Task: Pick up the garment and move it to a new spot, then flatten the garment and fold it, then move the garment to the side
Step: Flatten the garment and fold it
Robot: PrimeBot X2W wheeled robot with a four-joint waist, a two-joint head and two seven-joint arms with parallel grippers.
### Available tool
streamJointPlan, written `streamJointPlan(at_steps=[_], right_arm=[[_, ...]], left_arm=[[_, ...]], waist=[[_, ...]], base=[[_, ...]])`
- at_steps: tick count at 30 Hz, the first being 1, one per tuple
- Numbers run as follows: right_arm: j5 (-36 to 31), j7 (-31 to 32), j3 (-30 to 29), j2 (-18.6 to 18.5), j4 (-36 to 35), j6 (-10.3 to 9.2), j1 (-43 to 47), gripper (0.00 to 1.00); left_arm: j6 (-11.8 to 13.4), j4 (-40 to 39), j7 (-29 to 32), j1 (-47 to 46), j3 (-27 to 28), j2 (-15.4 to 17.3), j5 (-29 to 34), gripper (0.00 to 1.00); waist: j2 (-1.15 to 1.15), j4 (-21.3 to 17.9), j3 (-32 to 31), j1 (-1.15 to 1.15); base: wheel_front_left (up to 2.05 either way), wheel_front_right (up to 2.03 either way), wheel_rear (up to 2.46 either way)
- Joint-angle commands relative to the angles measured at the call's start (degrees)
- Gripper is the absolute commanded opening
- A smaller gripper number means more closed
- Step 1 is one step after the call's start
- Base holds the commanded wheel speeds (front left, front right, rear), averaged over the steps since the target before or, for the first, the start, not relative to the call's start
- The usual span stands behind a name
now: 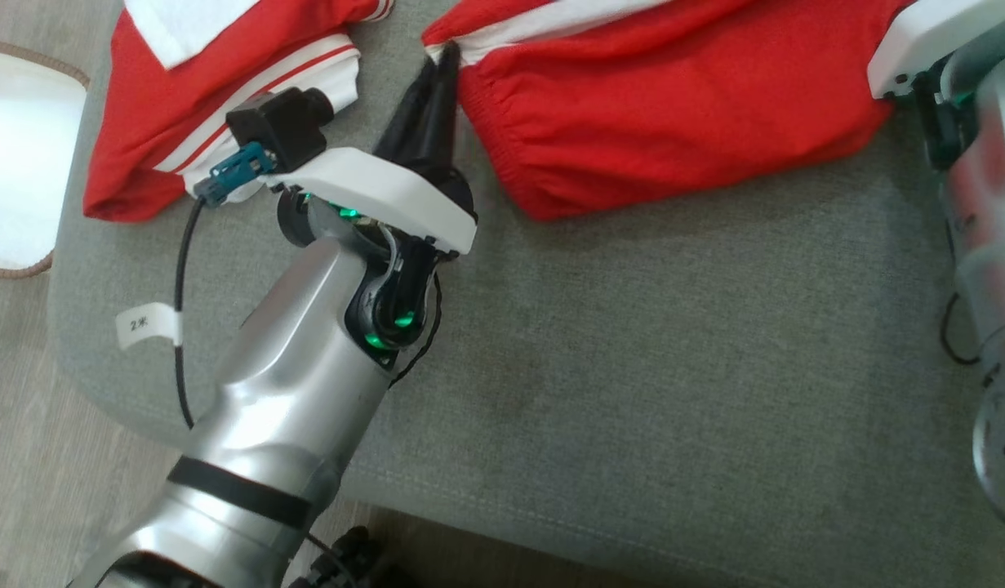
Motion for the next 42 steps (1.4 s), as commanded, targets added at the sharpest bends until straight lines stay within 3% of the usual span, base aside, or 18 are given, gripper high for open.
streamJointPlan(at_steps=[1, 9, 16, 17, 18, 31, 37, 42], right_arm=[[-0.9, -0.9, -0.5, 1.7, -1.7, 0.18, -1.2, 1.00], [-6.7, -1.2, -6.6, 1.6, -0.5, 0.18, 4.6, 1.00], [-8.9, 6.2, -9.0, -0.1, 4.3, 0.18, 8.3, 1.00], [-8.7, 8.5, -9.8, 0.5, 5.1, 0.18, 9.0, 0.28], [-8.5, 9.2, -10.0, 0.9, 5.4, 0.18, 9.4, 0.00], [5.3, -1.2, -15.1, 6.9, 4.7, 0.18, 18.1, 0.00], [13.1, -1.8, -12.3, 7.9, -2.9, 0.18, 25.7, 0.00], [16.4, -1.8, -8.9, 6.8, -10.3, 0.18, 32.0, 0.00]], left_arm=[[0.1, -1.5, -0.3, -0.8, 1.7, 1.4, 0.5, 1.00], [2.2, -3.5, -0.3, 7.1, 5.0, 1.4, 7.6, 1.00], [3.0, -5.9, -0.3, 11.4, 5.5, 1.4, 10.5, 1.00], [3.0, -6.0, -0.3, 12.0, 5.7, 1.4, 11.3, 1.00], [3.0, -6.0, -0.3, 12.4, 5.9, 1.4, 11.4, 1.00], [4.0, -3.4, -0.3, 20.9, 12.1, 1.4, 17.5, 1.00], [3.5, -2.7, -0.3, 24.9, 15.1, 1.4, 22.2, 1.00], [3.4, -3.4, -0.3, 27.1, 15.2, 1.4, 25.4, 1.00]], waist=[[0.00, -0.2, -0.2, -0.02], [0.00, -1.4, -3.1, -0.02], [0.00, -0.5, -3.8, -0.02], [0.00, -0.5, -4.2, -0.02], [0.00, -0.7, -4.6, -0.02], [0.00, -7.1, -15.2, -0.02], [0.00, -10.8, -18.7, -0.02], [0.00, -11.6, -19.9, -0.02]], base=[[0.00, 0.00, 0.00], [0.00, 0.00, 0.00], [0.00, 0.00, 0.00], [0.00, 0.00, 0.00], [0.00, 0.00, 0.00], [0.00, 0.00, 0.00], [0.00, 0.00, 0.00], [0.00, 0.00, 0.00]])
